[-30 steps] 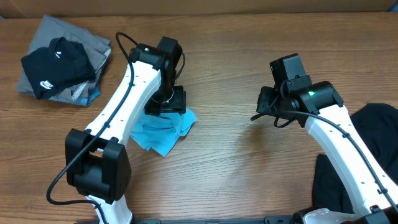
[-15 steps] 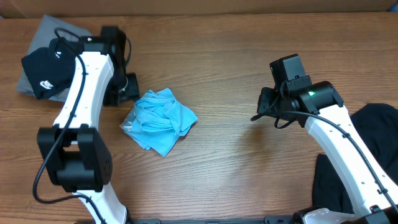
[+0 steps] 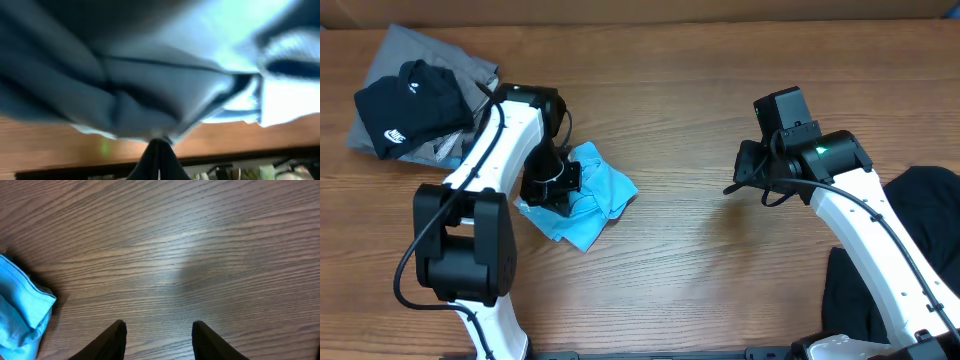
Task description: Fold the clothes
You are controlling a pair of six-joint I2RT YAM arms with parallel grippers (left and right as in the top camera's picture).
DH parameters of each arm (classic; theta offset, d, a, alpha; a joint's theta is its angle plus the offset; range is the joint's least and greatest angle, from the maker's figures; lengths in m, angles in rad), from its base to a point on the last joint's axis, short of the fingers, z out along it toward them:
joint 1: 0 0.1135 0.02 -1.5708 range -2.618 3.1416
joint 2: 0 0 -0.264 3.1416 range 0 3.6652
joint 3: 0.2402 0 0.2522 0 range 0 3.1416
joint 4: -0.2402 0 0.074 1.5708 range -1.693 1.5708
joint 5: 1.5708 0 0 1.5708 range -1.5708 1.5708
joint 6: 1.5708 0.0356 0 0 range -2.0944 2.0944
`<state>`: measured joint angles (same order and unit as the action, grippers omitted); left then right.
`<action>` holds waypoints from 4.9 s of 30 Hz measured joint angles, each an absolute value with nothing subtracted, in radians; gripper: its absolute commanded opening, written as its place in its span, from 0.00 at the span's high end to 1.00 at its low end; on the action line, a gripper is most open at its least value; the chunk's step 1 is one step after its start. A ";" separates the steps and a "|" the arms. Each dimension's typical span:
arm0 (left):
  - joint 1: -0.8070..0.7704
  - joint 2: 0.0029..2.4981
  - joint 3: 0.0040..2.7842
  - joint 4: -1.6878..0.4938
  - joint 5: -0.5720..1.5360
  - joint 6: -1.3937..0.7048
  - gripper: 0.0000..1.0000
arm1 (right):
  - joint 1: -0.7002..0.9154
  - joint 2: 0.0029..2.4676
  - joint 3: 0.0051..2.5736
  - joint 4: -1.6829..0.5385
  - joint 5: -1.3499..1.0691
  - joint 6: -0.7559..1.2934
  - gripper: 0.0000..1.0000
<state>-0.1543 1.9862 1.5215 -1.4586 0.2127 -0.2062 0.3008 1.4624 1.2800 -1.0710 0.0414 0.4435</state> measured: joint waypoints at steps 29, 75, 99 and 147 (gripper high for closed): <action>-0.196 1.825 1.256 -1.232 0.186 -0.380 0.96 | 0.301 1.462 1.280 -1.066 0.041 0.440 0.47; 0.020 1.725 0.969 -0.870 0.113 -0.276 0.66 | 0.637 1.870 1.270 -0.484 -0.352 0.353 0.18; 0.020 1.726 0.968 -0.860 0.118 -0.258 0.64 | 0.572 1.880 1.294 -0.662 -0.122 0.295 0.40; 0.086 1.736 1.139 -0.940 0.150 -0.076 0.30 | 0.534 1.877 1.278 -0.962 -0.231 0.373 0.52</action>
